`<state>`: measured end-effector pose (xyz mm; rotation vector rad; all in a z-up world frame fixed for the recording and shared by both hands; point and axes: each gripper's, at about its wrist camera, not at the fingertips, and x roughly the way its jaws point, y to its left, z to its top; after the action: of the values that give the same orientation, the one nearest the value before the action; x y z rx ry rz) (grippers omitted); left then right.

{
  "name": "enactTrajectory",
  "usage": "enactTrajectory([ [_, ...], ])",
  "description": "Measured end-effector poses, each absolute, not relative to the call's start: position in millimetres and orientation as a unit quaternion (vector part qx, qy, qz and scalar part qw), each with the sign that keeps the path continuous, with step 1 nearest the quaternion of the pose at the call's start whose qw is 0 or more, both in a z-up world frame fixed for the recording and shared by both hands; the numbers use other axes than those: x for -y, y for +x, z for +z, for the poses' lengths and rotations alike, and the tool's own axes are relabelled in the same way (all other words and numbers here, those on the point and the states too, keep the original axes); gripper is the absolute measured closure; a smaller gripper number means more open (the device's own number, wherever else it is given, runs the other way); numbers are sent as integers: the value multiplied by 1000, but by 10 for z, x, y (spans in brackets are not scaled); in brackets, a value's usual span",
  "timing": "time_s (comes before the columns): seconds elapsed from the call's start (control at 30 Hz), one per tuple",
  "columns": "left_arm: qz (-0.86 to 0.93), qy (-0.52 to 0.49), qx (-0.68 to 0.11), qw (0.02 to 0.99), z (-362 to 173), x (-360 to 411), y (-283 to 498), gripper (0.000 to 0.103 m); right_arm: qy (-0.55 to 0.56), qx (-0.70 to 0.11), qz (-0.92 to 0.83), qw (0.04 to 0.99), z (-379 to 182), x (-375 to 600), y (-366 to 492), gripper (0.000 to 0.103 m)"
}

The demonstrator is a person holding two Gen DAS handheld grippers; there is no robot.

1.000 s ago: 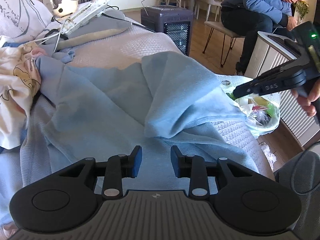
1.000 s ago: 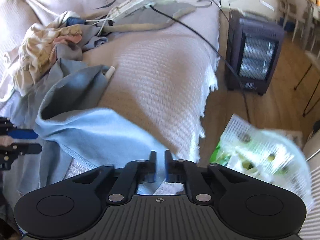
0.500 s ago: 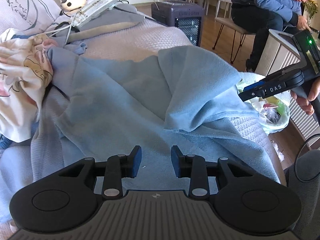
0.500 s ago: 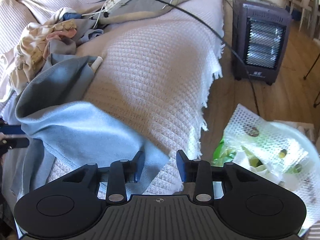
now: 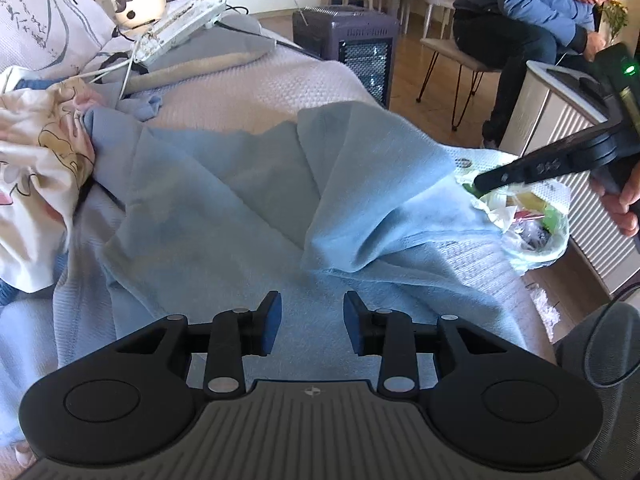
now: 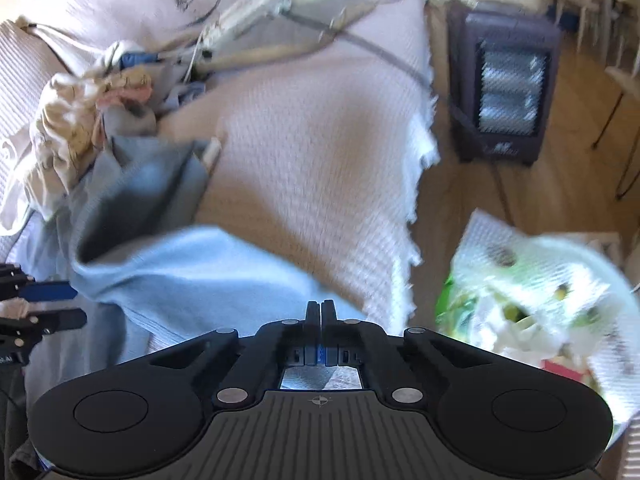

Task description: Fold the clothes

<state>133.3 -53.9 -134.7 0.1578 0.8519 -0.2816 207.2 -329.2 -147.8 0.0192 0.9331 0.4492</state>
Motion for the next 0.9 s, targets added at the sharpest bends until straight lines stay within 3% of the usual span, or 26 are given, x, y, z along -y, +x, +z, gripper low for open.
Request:
enactTrajectory([
  [0.27,-139,59,-395,906,-1267,373,1148,71,30,-341,224,912,-444,3325,1645,101],
  [0.5,-120,43,-382,915,-1191,90,964,71,62,-282,352,890,141,2642,1388,101],
  [0.63,-93,31,-383,918,-1168,-146,870,71,33,-273,408,870,117,2063,1281,101],
  [0.9,-59,15,-375,925,-1110,-496,723,71,-21,-346,388,854,-543,1544,1208,97],
])
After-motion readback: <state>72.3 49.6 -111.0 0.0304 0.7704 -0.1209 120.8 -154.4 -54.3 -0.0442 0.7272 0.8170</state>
